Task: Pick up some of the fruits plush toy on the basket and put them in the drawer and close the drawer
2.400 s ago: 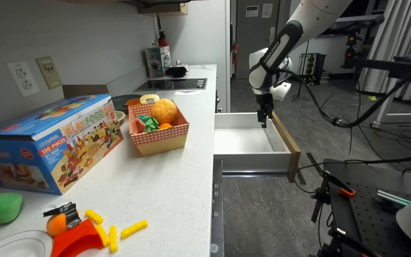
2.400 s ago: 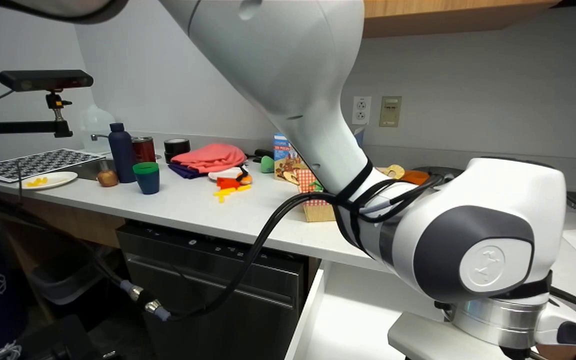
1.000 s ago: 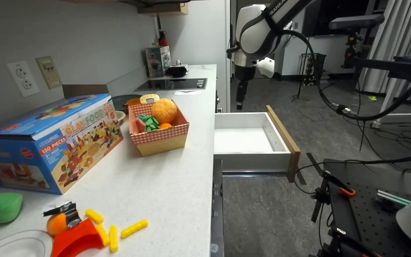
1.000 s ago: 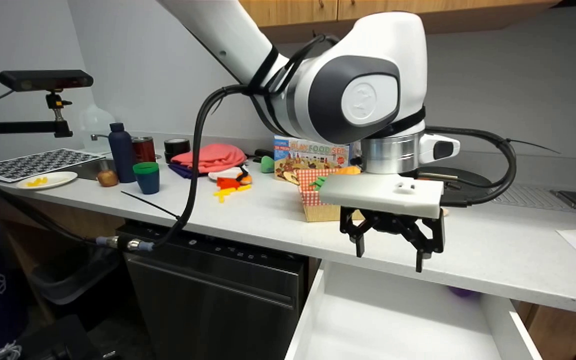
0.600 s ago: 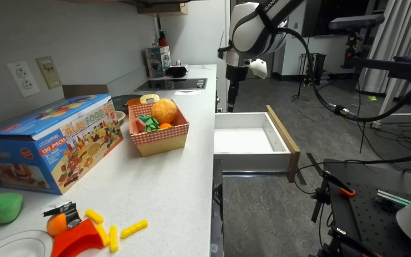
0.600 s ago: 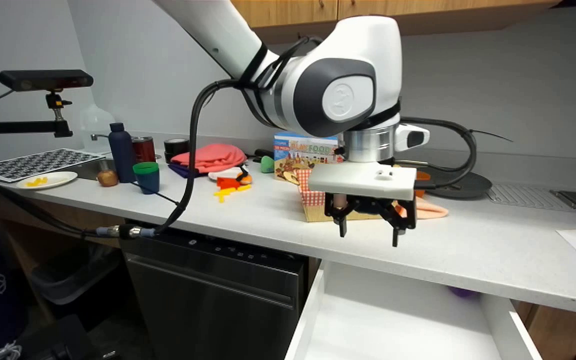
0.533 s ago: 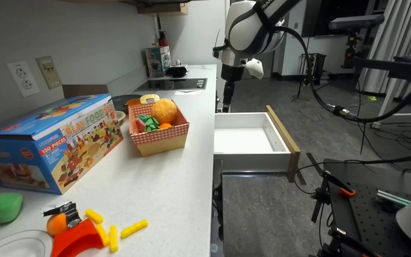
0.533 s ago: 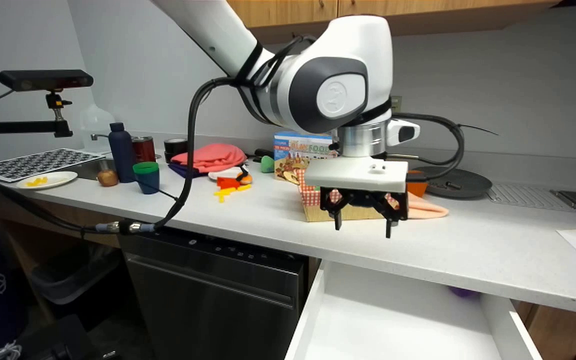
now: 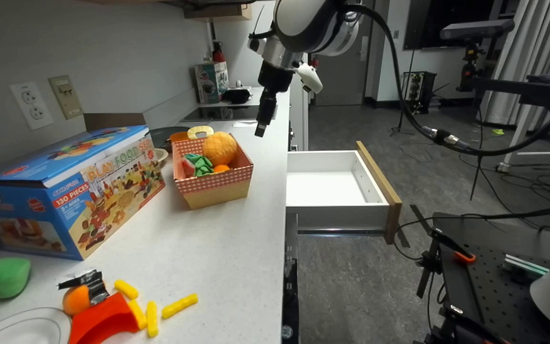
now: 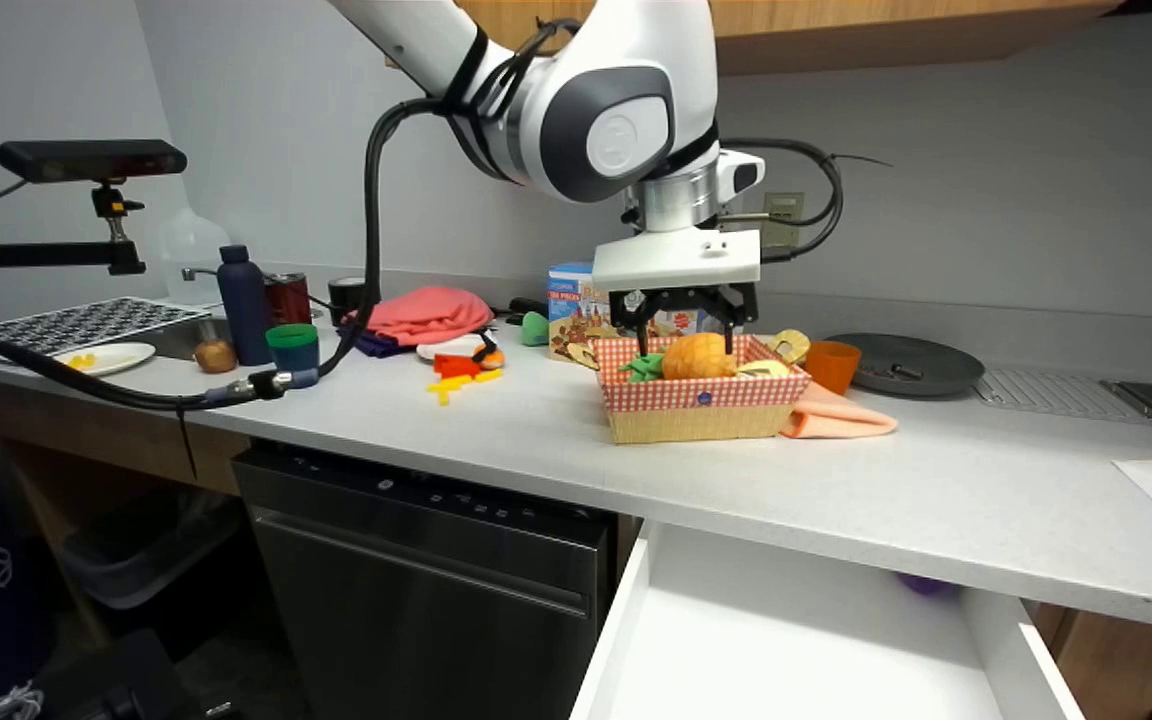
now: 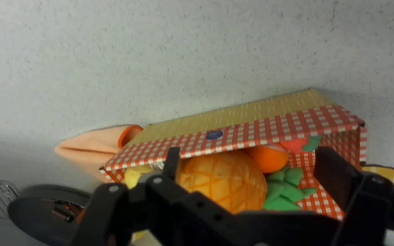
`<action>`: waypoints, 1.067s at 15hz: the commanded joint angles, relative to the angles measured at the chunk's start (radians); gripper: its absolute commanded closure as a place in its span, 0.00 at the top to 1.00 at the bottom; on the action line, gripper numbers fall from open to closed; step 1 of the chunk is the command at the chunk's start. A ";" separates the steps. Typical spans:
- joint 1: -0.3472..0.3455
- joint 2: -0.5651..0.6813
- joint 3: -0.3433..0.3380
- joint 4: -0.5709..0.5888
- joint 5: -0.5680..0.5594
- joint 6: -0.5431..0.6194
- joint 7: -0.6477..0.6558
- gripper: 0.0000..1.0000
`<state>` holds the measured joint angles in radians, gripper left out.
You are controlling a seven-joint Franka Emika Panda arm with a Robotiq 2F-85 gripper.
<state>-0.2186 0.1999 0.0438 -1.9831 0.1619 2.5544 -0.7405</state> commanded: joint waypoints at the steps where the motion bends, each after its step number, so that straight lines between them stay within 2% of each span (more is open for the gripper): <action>1: 0.001 0.059 0.028 0.069 0.127 0.050 -0.127 1.00; 4: -0.011 0.130 0.057 0.129 0.208 0.094 -0.213 1.00; 6: -0.008 0.175 0.071 0.163 0.214 0.146 -0.227 1.00; 11: -0.020 0.276 0.107 0.247 0.173 0.207 -0.196 1.00; 16: -0.020 0.341 0.086 0.287 0.107 0.206 -0.163 1.00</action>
<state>-0.2245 0.4881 0.1287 -1.7516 0.3123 2.7533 -0.9222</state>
